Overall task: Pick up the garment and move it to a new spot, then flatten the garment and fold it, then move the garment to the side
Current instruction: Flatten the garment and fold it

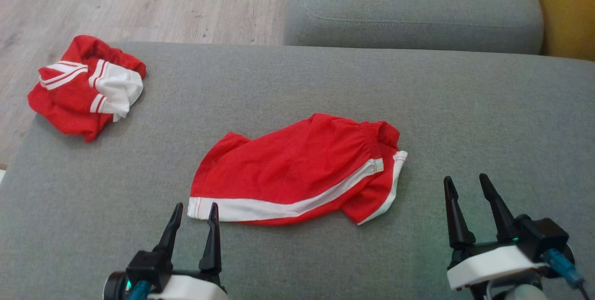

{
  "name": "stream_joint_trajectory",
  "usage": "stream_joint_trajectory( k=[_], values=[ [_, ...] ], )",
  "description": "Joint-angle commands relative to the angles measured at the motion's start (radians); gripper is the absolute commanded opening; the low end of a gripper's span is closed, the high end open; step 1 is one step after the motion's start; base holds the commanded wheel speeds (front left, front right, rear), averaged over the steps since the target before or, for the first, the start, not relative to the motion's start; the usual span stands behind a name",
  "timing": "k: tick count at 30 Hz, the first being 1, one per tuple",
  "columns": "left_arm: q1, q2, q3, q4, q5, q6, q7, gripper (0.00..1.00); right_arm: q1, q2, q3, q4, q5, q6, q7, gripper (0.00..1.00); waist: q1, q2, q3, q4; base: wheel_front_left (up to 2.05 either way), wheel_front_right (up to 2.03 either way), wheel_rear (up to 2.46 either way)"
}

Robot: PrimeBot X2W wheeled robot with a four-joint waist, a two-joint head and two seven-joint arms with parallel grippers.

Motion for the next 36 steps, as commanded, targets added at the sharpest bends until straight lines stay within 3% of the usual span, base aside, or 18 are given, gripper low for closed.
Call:
stream_joint_trajectory(
  k=[1, 16, 23, 36],
  values=[
    [-0.036, 0.015, 0.033, -0.037, -0.005, 0.009, -0.004, 1.0, -0.023, -0.004, 0.025, -0.039, -0.004, 0.007, 0.005, 1.0, 0.0001, -0.0001, 0.0, -0.001, 0.0, 0.0, 0.0],
    [-0.043, 0.02, 0.012, -0.042, -0.003, 0.01, -0.001, 1.0, -0.037, -0.004, 0.04, -0.021, -0.038, 0.007, 0.04, 1.0, 0.0001, -0.0001, 0.009, 0.024, 0.0, 0.0, 0.0],
    [-0.058, 0.011, -0.001, -0.04, -0.003, 0.008, -0.001, 1.0, -0.153, -0.006, 0.098, 0.067, -0.103, 0.007, 0.168, 1.0, 0.0001, -0.0001, 0.044, 0.067, 0.0, 0.0, 0.0],
    [-0.085, -0.003, -0.002, -0.025, -0.003, 0.007, -0.013, 1.0, -0.334, -0.113, 0.185, 0.277, -0.014, 0.007, 0.276, 1.0, 0.0001, -0.0001, 0.109, 0.159, 0.0, 0.0, 0.0]
  ],
)
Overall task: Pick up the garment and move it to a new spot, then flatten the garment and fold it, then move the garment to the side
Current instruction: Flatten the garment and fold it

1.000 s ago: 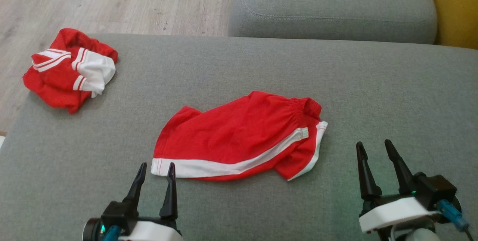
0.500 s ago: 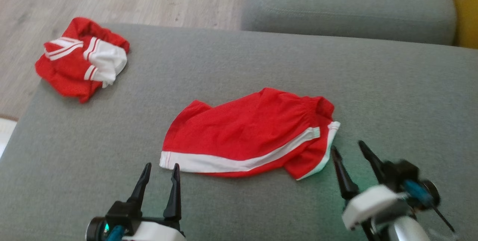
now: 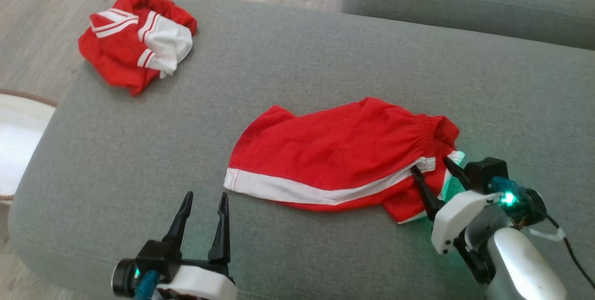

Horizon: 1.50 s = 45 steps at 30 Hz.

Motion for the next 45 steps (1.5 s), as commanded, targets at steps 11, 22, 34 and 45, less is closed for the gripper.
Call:
stream_joint_trajectory(
  k=[11, 22, 34, 45],
  values=[
    [-0.057, 0.001, 0.041, -0.021, -0.001, -0.001, -0.019, 1.0, -0.11, -0.065, 0.163, 0.007, 0.128, 0.007, 0.014, 0.96, -0.0002, 0.0, 0.023, 0.001, 0.0, 0.0, 0.0],
    [-0.064, 0.004, 0.043, -0.017, -0.001, -0.001, -0.02, 1.0, -0.144, -0.094, 0.222, 0.024, 0.177, 0.007, -0.016, 0.0, -0.0002, 0.0, 0.034, -0.011, 0.0, 0.0, 0.0],
    [-0.128, 0.001, 0.01, 0.098, -0.013, -0.035, 0.043, 1.0, -0.121, -0.121, 0.209, -0.054, 0.168, 0.007, -0.035, 0.0, -0.0002, 0.0, 0.049, -0.053, 0.0, 0.0, 0.0],
    [-0.25, -0.016, 0.025, 0.286, -0.036, 0.011, 0.175, 1.0, -0.119, -0.103, 0.213, -0.107, 0.157, 0.007, -0.027, 0.0, -0.0002, 0.0, 0.072, -0.1, 0.0, 0.0, 0.0]
  ],
)
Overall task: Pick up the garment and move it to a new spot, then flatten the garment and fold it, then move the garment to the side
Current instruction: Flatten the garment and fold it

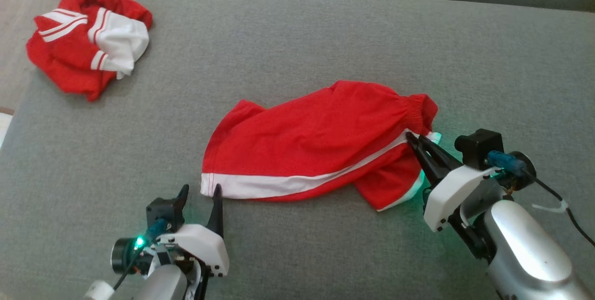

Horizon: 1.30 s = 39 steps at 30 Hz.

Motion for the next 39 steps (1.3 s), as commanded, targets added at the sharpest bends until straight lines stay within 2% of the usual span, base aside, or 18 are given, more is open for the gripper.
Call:
stream_joint_trajectory(
  k=[1, 8, 10, 11, 12, 13, 14, 15, 16, 21, 27, 32, 39],
  values=[
    [-0.041, 0.008, 0.029, -0.01, -0.005, 0.003, 0.005, 1.0, -0.015, 0.006, 0.013, -0.034, -0.009, 0.007, -0.004, 0.0, 0.0, 0.0, 0.002, -0.007, 0.0, 0.0, 0.0],
    [-0.049, -0.003, 0.005, 0.034, -0.023, -0.036, 0.036, 1.0, -0.013, 0.017, 0.008, -0.033, -0.008, 0.007, -0.014, 0.0, 0.0, 0.0, -0.002, -0.022, 0.0, 0.0, 0.0],
    [-0.051, -0.005, -0.004, 0.04, -0.024, -0.047, 0.038, 0.82, -0.012, 0.019, 0.006, -0.032, -0.008, 0.007, -0.018, 0.0, 0.0, 0.0, -0.005, -0.025, 0.0, 0.0, 0.0],
    [-0.053, -0.006, -0.006, 0.042, -0.025, -0.05, 0.036, 0.69, -0.011, 0.021, 0.006, -0.032, -0.008, 0.007, -0.02, 0.0, 0.0, 0.0, -0.007, -0.026, 0.0, 0.0, 0.0],
    [-0.053, -0.006, -0.006, 0.042, -0.025, -0.05, 0.036, 0.69, -0.011, 0.021, 0.006, -0.032, -0.008, 0.007, -0.02, 0.0, 0.0, 0.0, -0.007, -0.026, 0.0, 0.0, 0.0],
    [-0.054, -0.007, -0.011, 0.045, -0.025, -0.056, 0.034, 0.44, -0.011, 0.023, 0.005, -0.031, -0.008, 0.007, -0.022, 0.0, 0.0, 0.0, -0.008, -0.028, 0.0, 0.0, 0.0],
    [-0.056, -0.008, -0.016, 0.046, -0.024, -0.062, 0.028, 0.38, -0.01, 0.024, 0.004, -0.03, -0.007, 0.007, -0.024, 0.0, 0.0, 0.0, -0.009, -0.029, 0.0, 0.0, 0.0],
    [-0.058, -0.009, -0.016, 0.044, -0.024, -0.066, 0.015, 0.11, -0.01, 0.026, 0.003, -0.03, -0.008, 0.007, -0.028, 0.0, 0.0, 0.0, -0.011, -0.03, 0.0, 0.0, 0.0],
    [-0.06, -0.011, -0.015, 0.042, -0.026, -0.069, -0.001, 0.0, -0.01, 0.027, 0.001, -0.029, -0.008, 0.007, -0.032, 0.0, 0.0, 0.0, -0.012, -0.031, 0.0, 0.0, 0.0],
    [-0.082, -0.011, -0.014, 0.013, -0.02, -0.089, -0.104, 0.0, -0.003, 0.038, -0.025, -0.021, -0.012, 0.007, -0.065, 0.0, 0.0, 0.0, -0.033, -0.031, 0.0, 0.0, 0.0],
    [-0.098, 0.01, -0.018, -0.078, -0.002, -0.098, -0.15, 0.0, 0.012, 0.06, -0.081, -0.046, 0.021, 0.007, -0.114, 0.0, 0.0, 0.0, -0.067, -0.028, 0.0, 0.0, 0.0],
    [-0.098, 0.061, -0.023, -0.266, 0.035, -0.088, -0.157, 0.0, 0.031, 0.053, -0.138, -0.137, 0.043, 0.007, -0.146, 0.0, 0.0, 0.0, -0.104, -0.031, 0.0, 0.0, 0.0],
    [-0.134, 0.176, 0.005, -0.637, 0.074, -0.069, -0.048, 0.0, 0.074, 0.02, -0.24, -0.389, 0.056, 0.007, -0.113, 0.0, 0.0, 0.0, -0.157, -0.046, 0.0, 0.0, 0.0]
  ],
)
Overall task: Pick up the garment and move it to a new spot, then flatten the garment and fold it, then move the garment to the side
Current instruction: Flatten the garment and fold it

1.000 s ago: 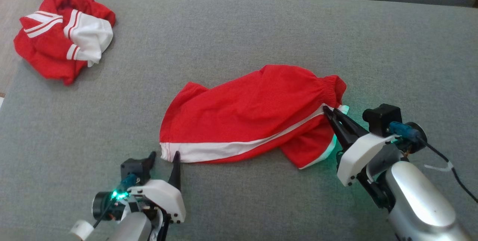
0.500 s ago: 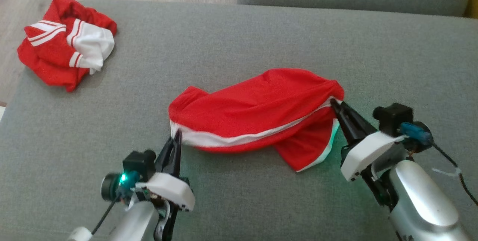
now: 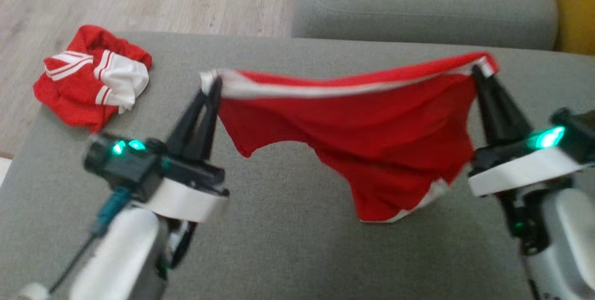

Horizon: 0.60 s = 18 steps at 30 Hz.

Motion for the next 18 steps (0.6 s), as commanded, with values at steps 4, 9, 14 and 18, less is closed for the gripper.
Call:
stream_joint_trajectory(
  k=[4, 9, 14, 18],
  values=[
    [-0.167, 0.094, 0.081, -0.235, 0.038, -0.003, 0.083, 0.0, -0.013, -0.044, -0.047, -0.229, -0.044, 0.007, 0.08, 0.0, 0.0001, 0.0, -0.023, -0.022, 0.0, 0.0, 0.0],
    [-0.296, 0.122, 0.102, -0.323, 0.004, -0.037, 0.195, 0.0, -0.041, -0.072, -0.091, -0.381, -0.086, 0.007, 0.187, 0.0, 0.0001, 0.0, -0.014, -0.042, 0.0, 0.0, 0.0],
    [-0.432, 0.11, 0.109, -0.239, -0.048, -0.077, 0.251, 0.0, -0.174, -0.092, -0.042, -0.35, -0.078, 0.007, 0.286, 0.0, 0.0001, 0.0, 0.073, -0.08, 0.0, 0.0, 0.0],
    [-0.515, 0.108, 0.117, -0.134, -0.057, -0.094, 0.255, 0.0, -0.302, -0.096, 0.017, -0.259, -0.069, 0.007, 0.304, 0.0, 0.0001, 0.0, 0.146, -0.1, 0.0, 0.0, 0.0]
  ],
)
